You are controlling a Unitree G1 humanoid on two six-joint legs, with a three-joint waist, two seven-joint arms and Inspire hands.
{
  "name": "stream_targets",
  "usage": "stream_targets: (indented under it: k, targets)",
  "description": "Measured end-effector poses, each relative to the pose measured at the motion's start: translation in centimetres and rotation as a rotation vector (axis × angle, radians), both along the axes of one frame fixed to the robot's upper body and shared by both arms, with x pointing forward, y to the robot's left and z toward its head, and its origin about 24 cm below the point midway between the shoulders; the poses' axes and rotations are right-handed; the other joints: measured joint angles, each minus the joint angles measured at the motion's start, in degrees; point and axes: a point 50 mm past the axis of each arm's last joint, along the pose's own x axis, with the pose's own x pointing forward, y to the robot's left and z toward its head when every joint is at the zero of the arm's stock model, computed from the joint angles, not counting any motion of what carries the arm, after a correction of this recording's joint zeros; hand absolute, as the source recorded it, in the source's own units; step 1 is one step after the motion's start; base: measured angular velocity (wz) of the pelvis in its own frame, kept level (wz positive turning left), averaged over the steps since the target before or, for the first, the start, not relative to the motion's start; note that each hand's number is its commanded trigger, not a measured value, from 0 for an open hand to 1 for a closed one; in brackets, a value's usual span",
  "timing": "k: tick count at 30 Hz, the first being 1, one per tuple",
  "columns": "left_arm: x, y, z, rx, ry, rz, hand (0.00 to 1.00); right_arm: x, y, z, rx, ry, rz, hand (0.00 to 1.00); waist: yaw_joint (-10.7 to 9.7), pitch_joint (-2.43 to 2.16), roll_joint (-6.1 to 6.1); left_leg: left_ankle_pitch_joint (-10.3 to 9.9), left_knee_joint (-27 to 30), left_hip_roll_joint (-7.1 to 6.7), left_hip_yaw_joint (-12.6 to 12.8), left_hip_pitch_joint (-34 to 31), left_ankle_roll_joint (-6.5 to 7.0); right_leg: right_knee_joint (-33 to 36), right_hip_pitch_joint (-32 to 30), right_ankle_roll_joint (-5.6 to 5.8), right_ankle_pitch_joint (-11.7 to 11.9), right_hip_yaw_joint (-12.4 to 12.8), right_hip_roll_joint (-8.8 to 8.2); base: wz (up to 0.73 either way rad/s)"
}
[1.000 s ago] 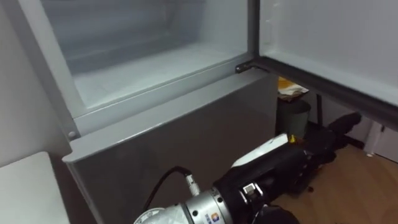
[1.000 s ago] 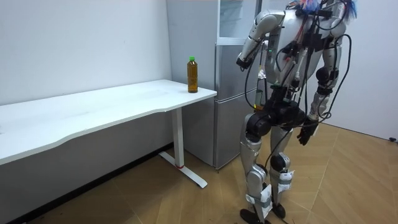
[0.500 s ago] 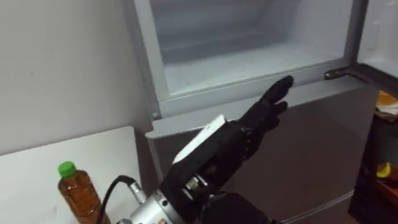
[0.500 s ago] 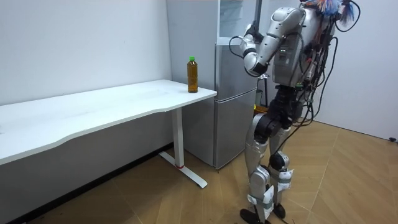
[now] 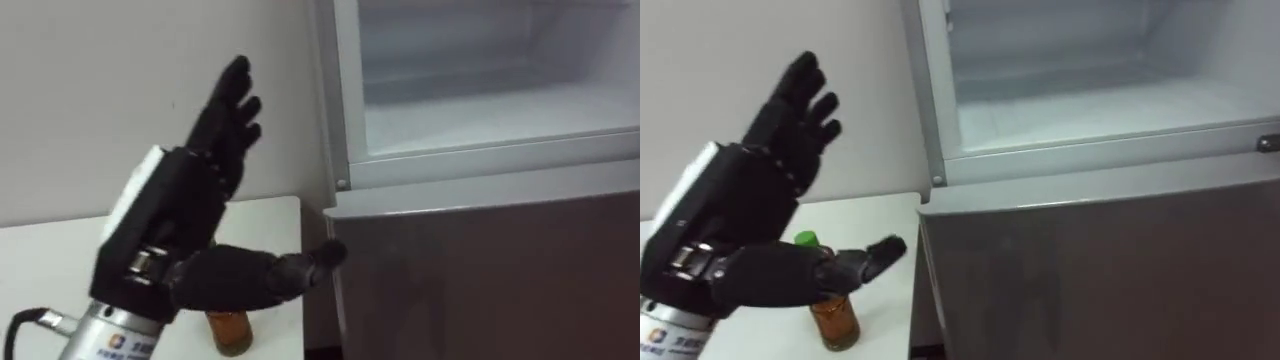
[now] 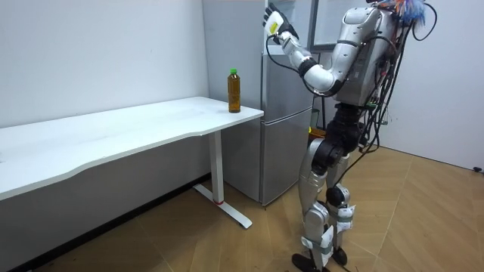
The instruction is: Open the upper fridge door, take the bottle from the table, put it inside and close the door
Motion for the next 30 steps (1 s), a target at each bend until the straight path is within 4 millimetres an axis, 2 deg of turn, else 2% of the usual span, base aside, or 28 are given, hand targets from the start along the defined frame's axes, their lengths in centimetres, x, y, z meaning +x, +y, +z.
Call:
stream_targets:
  k: [4,7,10,13,14,19,20,21,22,23,25,26,27,28,30]
  targets:
    - [-0.7,2.7,0.1,-0.057,-0.027,0.173,0.0,-0.4,-0.1,0.0,-0.01,-0.006,-0.009,0.0,0.86,0.07,-0.1,0.01,-0.39,-0.19,-0.42,0.73,0.02,-0.18,0.96,0.32,-0.22,-0.05,-0.18,0.09]
    - [-1.5,5.1,-1.3,-0.101,0.028,0.326,0.0,-1.7,-0.4,-0.1,-0.02,0.015,-0.048,0.0,2.35,0.15,-0.23,0.0,-0.54,-0.34,-0.65,1.17,0.03,-0.09,1.18,0.43,-0.37,0.31,-0.27,0.0]
    - [-2.1,7.0,-4.8,-0.144,0.183,0.456,0.0,-2.7,-0.6,-0.1,-0.027,0.034,-0.095,0.0,3.33,0.31,-0.47,-0.02,-0.43,-0.75,-1.07,1.13,0.05,-0.21,1.39,0.52,-0.52,0.25,-0.28,0.09]
    - [-2.9,8.6,-9.3,-0.198,0.381,0.571,0.0,-3.0,-0.7,-0.1,-0.044,0.039,-0.129,0.0,3.86,0.33,-0.8,-0.03,-0.24,-1.02,-1.28,0.79,0.08,-0.02,0.84,0.6,-0.95,0.25,-0.39,0.1]
    - [-3.4,9.3,-11.4,-0.207,0.474,0.624,0.0,-3.1,-0.7,0.0,-0.047,0.035,-0.136,0.0,3.88,0.23,-1.07,-0.03,-0.24,-1.05,-1.3,0.87,0.08,0.1,0.79,0.6,-1.12,0.26,-0.43,0.04]
    - [-5.9,10.6,-18.2,-0.269,0.766,0.784,0.0,-3.8,-1.0,0.1,-0.053,0.029,-0.154,0.0,4.19,-0.07,-2.29,-0.18,0.33,-1.0,-1.3,0.81,0.26,0.04,1.13,0.59,-1.16,0.18,-0.43,0.03]
    - [-6.7,10.8,-20.0,-0.286,0.848,0.819,0.0,-4.0,-1.0,0.1,-0.053,0.032,-0.16,0.0,4.28,-0.13,-2.11,-0.26,0.32,-1.01,-1.29,1.08,0.36,0.0,1.44,0.6,-1.16,0.22,-0.44,0.0]
    - [-7.1,10.8,-20.8,-0.295,0.884,0.836,0.0,-4.2,-1.0,0.1,-0.052,0.036,-0.163,0.0,4.32,0.03,-2.31,-0.29,0.29,-1.0,-1.29,1.26,0.4,-0.03,1.57,0.61,-1.17,0.23,-0.44,0.0]
    - [-8.0,10.8,-22.4,-0.305,0.957,0.864,0.0,-4.7,-1.0,0.1,-0.048,0.045,-0.169,0.0,4.7,0.0,-2.37,-0.35,0.17,-0.95,-1.24,1.57,0.46,-0.02,1.75,0.65,-1.19,0.39,-0.44,-0.03]
    - [-8.8,10.7,-24.0,-0.32,1.033,0.884,0.0,-4.9,-1.0,0.1,-0.046,0.05,-0.17,0.0,4.93,0.16,-2.7,-0.57,0.15,-0.88,-1.26,1.58,0.5,0.03,1.74,0.66,-1.2,0.45,-0.4,0.0]
    - [-10.1,10.4,-26.1,-0.357,1.135,0.911,0.0,-5.0,-1.0,0.1,-0.045,0.052,-0.165,0.0,5.16,0.0,-2.48,-0.95,0.14,-0.62,-1.24,1.53,0.56,0.16,1.61,0.75,-1.25,0.54,-0.37,-0.02]
    - [-11.3,10.2,-27.6,-0.374,1.204,0.929,0.0,-4.8,-1.0,0.1,-0.045,0.048,-0.157,0.0,5.3,0.2,-2.79,-1.06,-0.14,-0.6,-1.15,1.75,0.63,0.2,1.7,0.78,-1.26,0.94,-0.36,-0.09]
    - [-11.9,10.0,-28.2,-0.38,1.241,0.936,0.0,-4.7,-1.0,0.1,-0.045,0.045,-0.155,0.0,5.35,0.19,-2.81,-1.19,-0.18,-0.59,-1.06,1.9,0.67,0.22,1.75,0.79,-1.25,1.16,-0.34,-0.13]
    - [-13.1,9.7,-29.3,-0.384,1.31,0.951,0.0,-4.5,-0.9,0.1,-0.044,0.036,-0.152,0.0,5.19,-0.04,-2.57,-1.29,-0.09,-0.6,-0.95,2.02,0.71,0.25,1.84,0.85,-1.22,1.46,-0.32,-0.1]
    - [-14.4,9.4,-30.4,-0.387,1.377,0.975,0.0,-4.4,-0.9,0.1,-0.042,0.028,-0.148,0.0,5.14,-0.05,-2.6,-1.33,-0.04,-0.64,-0.9,1.99,0.75,0.28,1.77,0.9,-1.19,1.75,-0.32,-0.02]
